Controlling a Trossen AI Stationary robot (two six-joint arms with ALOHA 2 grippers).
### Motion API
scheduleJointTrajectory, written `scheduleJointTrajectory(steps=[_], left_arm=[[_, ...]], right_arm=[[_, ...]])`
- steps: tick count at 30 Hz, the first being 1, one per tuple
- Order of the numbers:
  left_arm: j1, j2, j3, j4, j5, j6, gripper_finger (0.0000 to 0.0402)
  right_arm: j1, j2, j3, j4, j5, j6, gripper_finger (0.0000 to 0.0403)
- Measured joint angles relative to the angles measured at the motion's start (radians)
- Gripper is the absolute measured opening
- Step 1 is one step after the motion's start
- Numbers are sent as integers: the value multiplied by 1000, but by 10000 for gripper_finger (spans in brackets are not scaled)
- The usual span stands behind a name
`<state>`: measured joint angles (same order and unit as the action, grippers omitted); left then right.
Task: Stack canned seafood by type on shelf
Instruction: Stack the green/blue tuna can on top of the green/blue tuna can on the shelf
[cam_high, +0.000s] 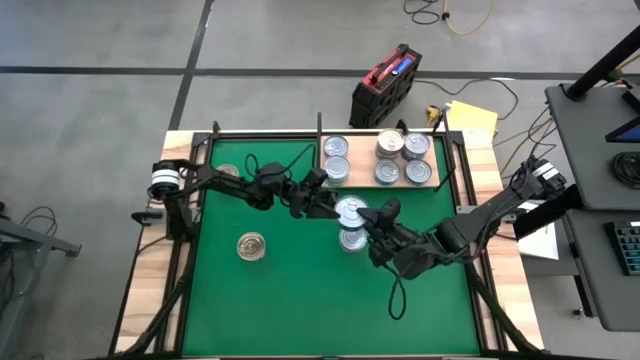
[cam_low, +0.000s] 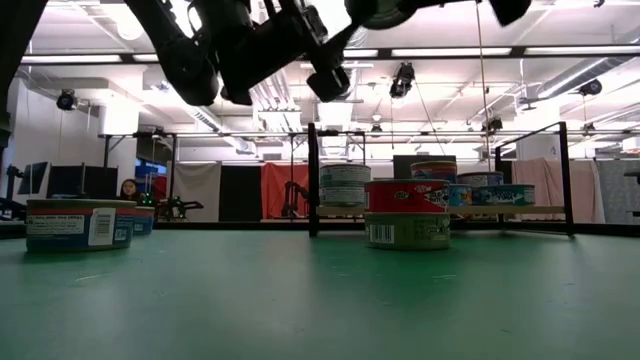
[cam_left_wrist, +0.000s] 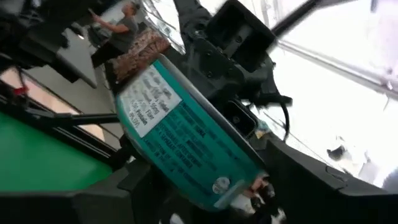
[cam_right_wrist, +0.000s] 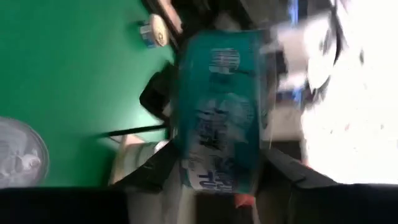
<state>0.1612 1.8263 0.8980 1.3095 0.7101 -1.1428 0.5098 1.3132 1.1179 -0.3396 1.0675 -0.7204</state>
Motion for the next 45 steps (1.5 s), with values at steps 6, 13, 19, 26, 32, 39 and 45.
scheduleJointTrajectory(steps=[6, 13, 19, 26, 32, 39, 45], left_arm=[[-1, -1, 17, 4, 81, -15, 260], [-1, -7, 20, 0, 83, -35, 265], [-1, -25, 20, -8, 66, 46, 259], [-1, -82, 20, -149, 56, 266, 237], [5, -231, 21, -523, 9, 557, 230], [9, -496, 22, -1055, -290, 905, 230], [-3, -677, 22, -1299, -471, 975, 230]], right_arm=[[0, -25, -1, -36, 55, 76, 125], [-18, -70, -3, -224, 144, 259, 125], [-90, -141, -5, -561, 26, 658, 125], [-213, -199, -14, -778, -216, 940, 125], [-299, -198, -44, -928, -345, 1042, 125], [-310, -198, -118, -942, -357, 990, 125], [-322, -165, -169, -945, -290, 964, 125]])
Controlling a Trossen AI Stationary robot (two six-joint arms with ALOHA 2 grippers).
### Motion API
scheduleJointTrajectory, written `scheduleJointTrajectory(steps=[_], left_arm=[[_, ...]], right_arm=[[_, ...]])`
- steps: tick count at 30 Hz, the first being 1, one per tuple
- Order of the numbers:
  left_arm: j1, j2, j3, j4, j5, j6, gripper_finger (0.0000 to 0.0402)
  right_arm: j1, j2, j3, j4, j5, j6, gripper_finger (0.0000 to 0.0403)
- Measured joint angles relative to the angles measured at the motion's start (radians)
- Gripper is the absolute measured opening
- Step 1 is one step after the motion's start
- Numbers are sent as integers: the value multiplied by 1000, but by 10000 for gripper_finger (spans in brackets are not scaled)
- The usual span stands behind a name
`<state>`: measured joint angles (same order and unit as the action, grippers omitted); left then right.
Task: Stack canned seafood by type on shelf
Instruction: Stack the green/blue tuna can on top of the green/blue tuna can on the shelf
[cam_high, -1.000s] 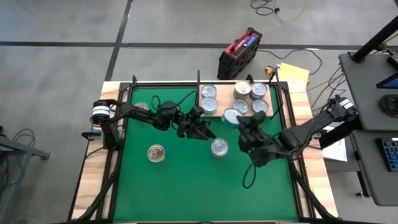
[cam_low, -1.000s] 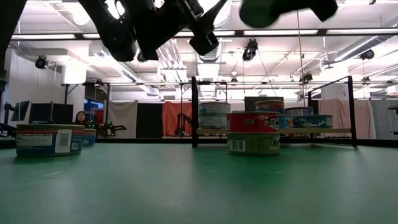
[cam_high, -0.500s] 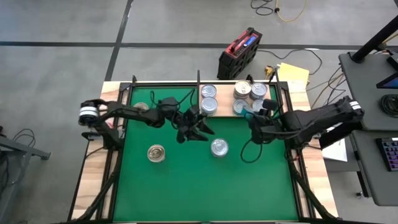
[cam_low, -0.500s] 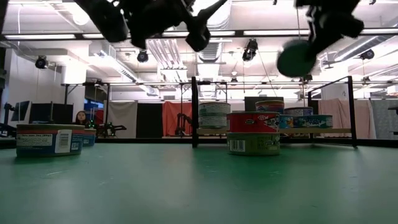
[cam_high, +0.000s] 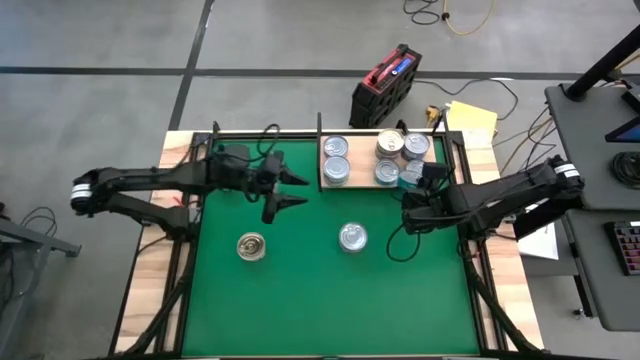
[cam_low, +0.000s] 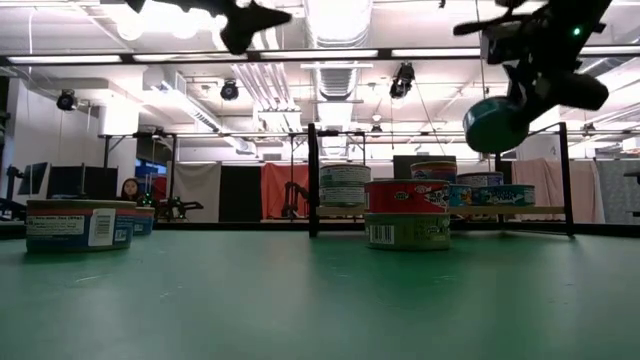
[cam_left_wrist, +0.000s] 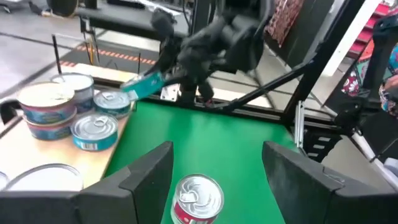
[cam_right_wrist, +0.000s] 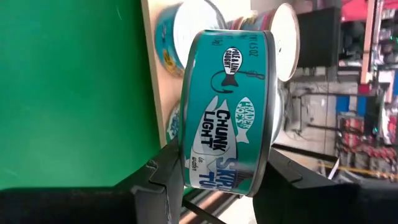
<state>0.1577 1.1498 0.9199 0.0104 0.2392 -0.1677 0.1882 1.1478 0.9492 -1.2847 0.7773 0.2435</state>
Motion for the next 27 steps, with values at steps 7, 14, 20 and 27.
scheduleJointTrajectory(steps=[7, 14, 20, 27], left_arm=[[0, -101, 0, -77, -26, 26, 230], [0, -125, -2, -117, -41, 28, 230], [0, -125, -2, -136, -41, 28, 230], [0, -123, -2, -140, -49, 28, 230]], right_arm=[[-49, 73, -21, -53, 1, 60, 125], [-97, 133, -21, -71, -22, 79, 125], [-143, 144, -21, -72, -22, 79, 125], [-206, 154, -21, -69, -22, 60, 125]])
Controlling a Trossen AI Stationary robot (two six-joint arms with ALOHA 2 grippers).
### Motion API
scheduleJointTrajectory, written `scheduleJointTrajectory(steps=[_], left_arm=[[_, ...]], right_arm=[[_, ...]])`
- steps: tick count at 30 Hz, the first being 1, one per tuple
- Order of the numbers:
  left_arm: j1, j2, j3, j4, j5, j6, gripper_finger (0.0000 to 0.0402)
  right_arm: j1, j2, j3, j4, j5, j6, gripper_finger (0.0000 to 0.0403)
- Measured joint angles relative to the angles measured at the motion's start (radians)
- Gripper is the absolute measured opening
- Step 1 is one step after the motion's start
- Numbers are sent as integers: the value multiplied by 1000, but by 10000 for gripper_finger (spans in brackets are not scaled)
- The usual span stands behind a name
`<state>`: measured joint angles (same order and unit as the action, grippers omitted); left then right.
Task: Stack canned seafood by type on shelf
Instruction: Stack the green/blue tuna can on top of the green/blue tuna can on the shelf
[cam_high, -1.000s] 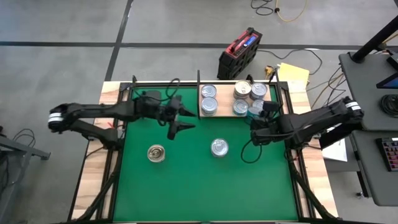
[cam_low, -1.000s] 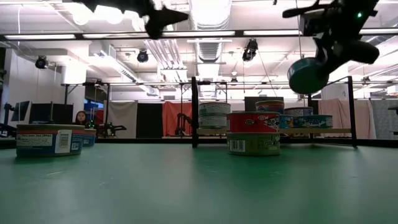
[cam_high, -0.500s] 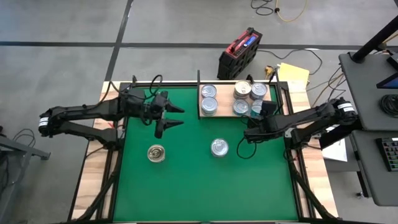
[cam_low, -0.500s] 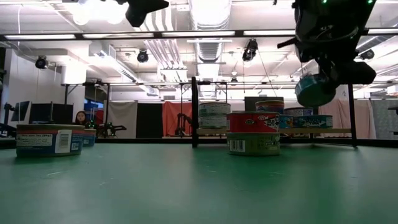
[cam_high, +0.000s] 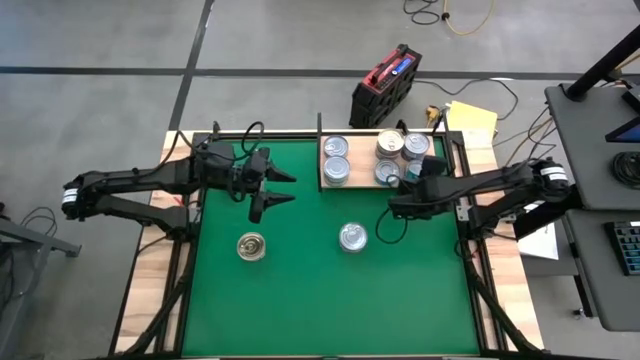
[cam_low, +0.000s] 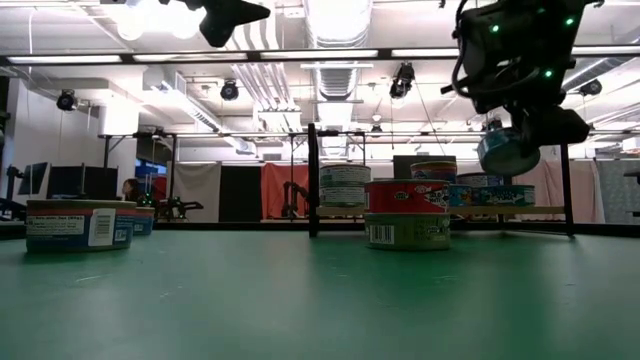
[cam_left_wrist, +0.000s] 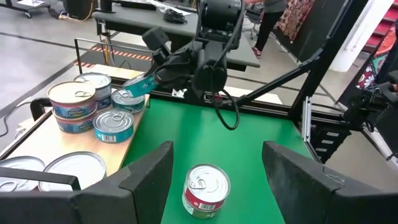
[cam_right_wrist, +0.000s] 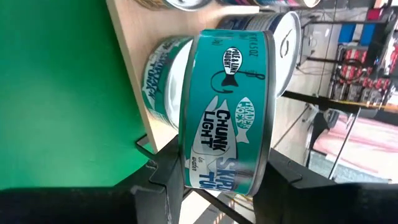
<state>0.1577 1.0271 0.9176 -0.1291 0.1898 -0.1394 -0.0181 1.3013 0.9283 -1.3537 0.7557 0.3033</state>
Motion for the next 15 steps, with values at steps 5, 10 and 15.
scheduleJointTrajectory(steps=[5, 10, 15], left_arm=[[0, 2, 0, 2, -1, 0, 230], [0, 2, 0, 2, -1, 0, 230], [0, 2, 0, 1, -1, 0, 230]], right_arm=[[-32, 40, 0, 3, -2, -31, 125], [-48, 87, 0, 5, -4, -53, 125], [-48, 116, 0, 5, 3, -61, 125]])
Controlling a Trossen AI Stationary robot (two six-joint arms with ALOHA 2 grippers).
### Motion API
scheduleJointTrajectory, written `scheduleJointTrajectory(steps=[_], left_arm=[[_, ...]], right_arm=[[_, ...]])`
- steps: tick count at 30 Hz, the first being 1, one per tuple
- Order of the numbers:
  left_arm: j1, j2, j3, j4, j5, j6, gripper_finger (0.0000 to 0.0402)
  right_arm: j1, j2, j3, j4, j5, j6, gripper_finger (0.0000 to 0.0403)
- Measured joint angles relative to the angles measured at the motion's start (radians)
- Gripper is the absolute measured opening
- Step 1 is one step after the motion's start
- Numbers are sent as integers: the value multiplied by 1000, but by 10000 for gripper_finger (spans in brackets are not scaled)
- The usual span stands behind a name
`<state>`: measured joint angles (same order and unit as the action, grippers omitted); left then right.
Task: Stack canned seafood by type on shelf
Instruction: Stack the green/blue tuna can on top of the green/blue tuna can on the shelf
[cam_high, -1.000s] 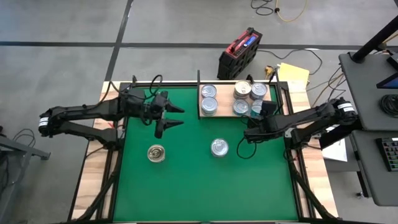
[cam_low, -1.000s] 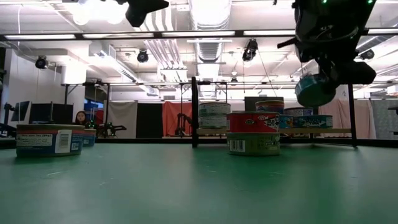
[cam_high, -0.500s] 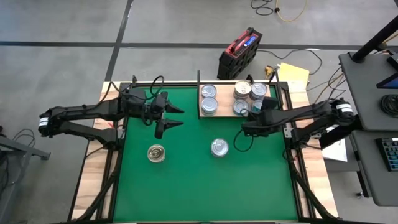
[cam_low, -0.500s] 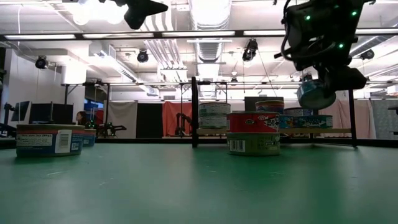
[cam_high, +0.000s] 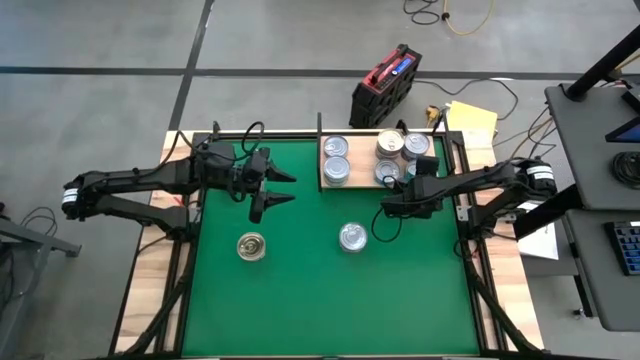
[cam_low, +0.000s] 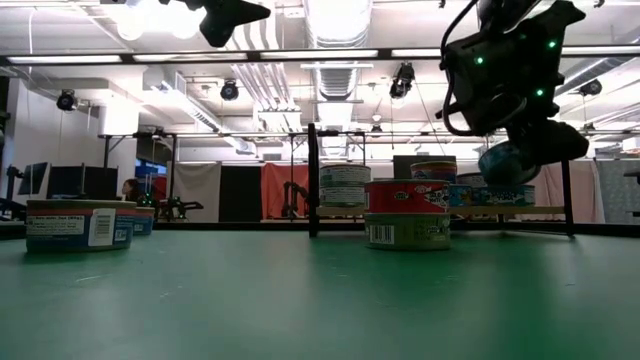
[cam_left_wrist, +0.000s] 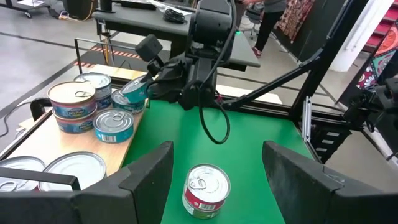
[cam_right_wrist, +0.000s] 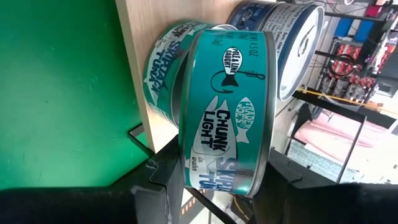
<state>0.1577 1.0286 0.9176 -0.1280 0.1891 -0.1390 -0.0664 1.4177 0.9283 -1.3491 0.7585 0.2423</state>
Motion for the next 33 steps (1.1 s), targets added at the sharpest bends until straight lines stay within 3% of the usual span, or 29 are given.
scheduleJointTrajectory(steps=[5, 12, 16, 33], left_arm=[[0, 0, -1, 0, 0, 5, 230], [0, 0, -4, -5, 0, 4, 230], [0, 0, -4, -5, 0, 4, 230], [0, 0, -4, -8, 0, 0, 230]], right_arm=[[0, 5, 0, 0, 6, -8, 126], [0, -2, 0, 0, -3, -2, 214], [0, -3, 7, -2, -6, 18, 238], [-56, -9, 63, -39, -166, 106, 247]])
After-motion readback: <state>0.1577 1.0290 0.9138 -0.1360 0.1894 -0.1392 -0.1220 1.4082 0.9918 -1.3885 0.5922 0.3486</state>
